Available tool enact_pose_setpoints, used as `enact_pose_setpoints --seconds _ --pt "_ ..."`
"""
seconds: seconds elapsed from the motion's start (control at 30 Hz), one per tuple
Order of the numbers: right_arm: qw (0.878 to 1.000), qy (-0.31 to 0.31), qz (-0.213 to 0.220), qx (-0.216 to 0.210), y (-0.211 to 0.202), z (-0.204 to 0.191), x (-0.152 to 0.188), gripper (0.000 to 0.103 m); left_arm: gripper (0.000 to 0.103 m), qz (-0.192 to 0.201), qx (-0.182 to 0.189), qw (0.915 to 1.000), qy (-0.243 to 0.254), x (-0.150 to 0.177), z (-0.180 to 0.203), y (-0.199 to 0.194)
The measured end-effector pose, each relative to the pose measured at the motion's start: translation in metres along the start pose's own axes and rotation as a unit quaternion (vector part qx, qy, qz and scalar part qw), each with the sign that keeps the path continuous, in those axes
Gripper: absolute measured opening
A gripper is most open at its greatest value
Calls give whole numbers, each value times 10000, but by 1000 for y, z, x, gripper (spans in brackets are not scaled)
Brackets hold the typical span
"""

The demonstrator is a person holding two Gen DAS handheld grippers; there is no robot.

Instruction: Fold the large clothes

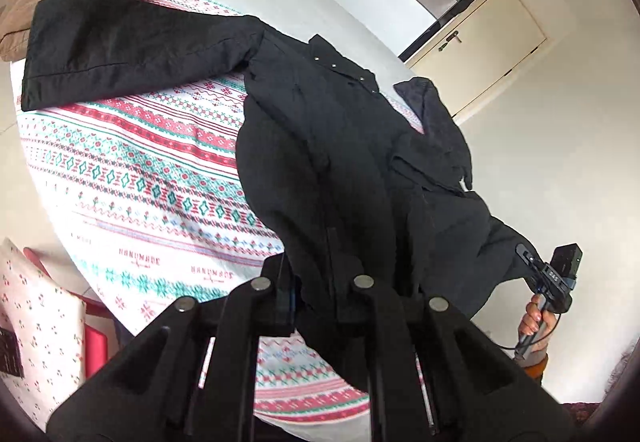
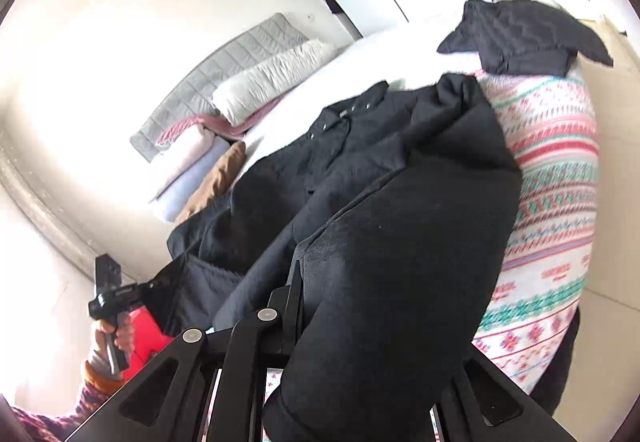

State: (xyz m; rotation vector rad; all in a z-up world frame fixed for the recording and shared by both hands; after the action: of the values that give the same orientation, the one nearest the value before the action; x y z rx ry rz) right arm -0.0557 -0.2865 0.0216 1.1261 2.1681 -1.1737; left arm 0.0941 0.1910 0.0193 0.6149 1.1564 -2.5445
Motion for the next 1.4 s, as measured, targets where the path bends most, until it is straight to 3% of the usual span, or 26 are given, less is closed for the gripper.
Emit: enact_pose_setpoints --seconds 0.07,0.17,0.23,0.33,0.4,0.43,0.5,0.57,0.63,0.7,0.8,0.9,0.97,1.03,1.07,1.1,1.17,1.23,1.4 --pt "9999 36 152 74 -22 8 -11 10 12 34 228 9997 -72 21 7 -26" --pt "9994 187 220 214 -44 23 -15 10 12 -126 31 9999 -2 57 13 -36" --pt "9986 290 94 429 -58 39 -8 11 13 -529 -393 9978 90 87 6 -26" --pt "9925 449 -549 996 -54 68 25 13 19 -1234 -1386 9812 532 131 -7 8" --pt "9788 381 -1127 1667 -40 89 53 24 23 -1406 -1848 9701 703 145 -12 19" --pt "9712 314 -1329 1952 -37 96 65 31 27 -1321 -1927 9695 742 148 -11 14" --pt "9661 307 -1447 2118 -40 105 80 43 31 -1026 -1929 9723 835 143 1 -1" --pt "9673 323 -1337 2129 -52 103 81 52 49 -649 -1908 9736 1071 133 19 -19" --pt "9691 212 -1181 2157 -61 95 74 59 57 -216 -1859 9723 1403 118 40 -25" --pt "9684 84 -1068 2250 -66 85 66 62 57 -57 -1605 9719 1722 115 60 -21" --pt "9678 -10 -908 2347 -67 70 55 63 57 -191 -1033 9766 1874 117 82 10" --pt "9625 -200 -736 2605 -68 61 46 64 57 -842 -314 9756 2002 140 107 67" --pt "9579 -347 -664 2770 -69 58 42 64 57 -1642 -42 9583 2338 170 128 105" --pt "9546 -465 -598 2881 -70 56 35 66 60 -1605 -253 9383 3052 186 150 115" --pt "9539 -517 -583 2900 -70 54 31 69 60 -1589 -191 9284 3353 188 160 113" --pt "9539 -575 -570 2891 -69 52 27 71 61 -1618 -16 9249 3440 185 166 110" --pt "9557 -756 -601 2780 -58 42 16 75 68 -1547 275 9329 3240 167 170 102" --pt "9568 -993 -719 2637 -38 30 6 80 79 -1302 183 9450 2995 144 163 96" --pt "9500 -1674 -1254 2318 46 -3 -8 80 82 -651 -814 9666 2343 73 118 83"
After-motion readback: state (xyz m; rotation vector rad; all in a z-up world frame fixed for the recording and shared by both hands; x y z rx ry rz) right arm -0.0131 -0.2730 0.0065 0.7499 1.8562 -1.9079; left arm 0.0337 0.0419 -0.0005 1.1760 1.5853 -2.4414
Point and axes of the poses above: each gripper's, at about its wrist camera, not at the fingertips, and y roughly the way its jaws point, z to its right, x to its underside, the point moved 2 cm from there along y, roughly the way its jaws point, and after that the axes turned 1 degree about -x, right-handed, at the moved point
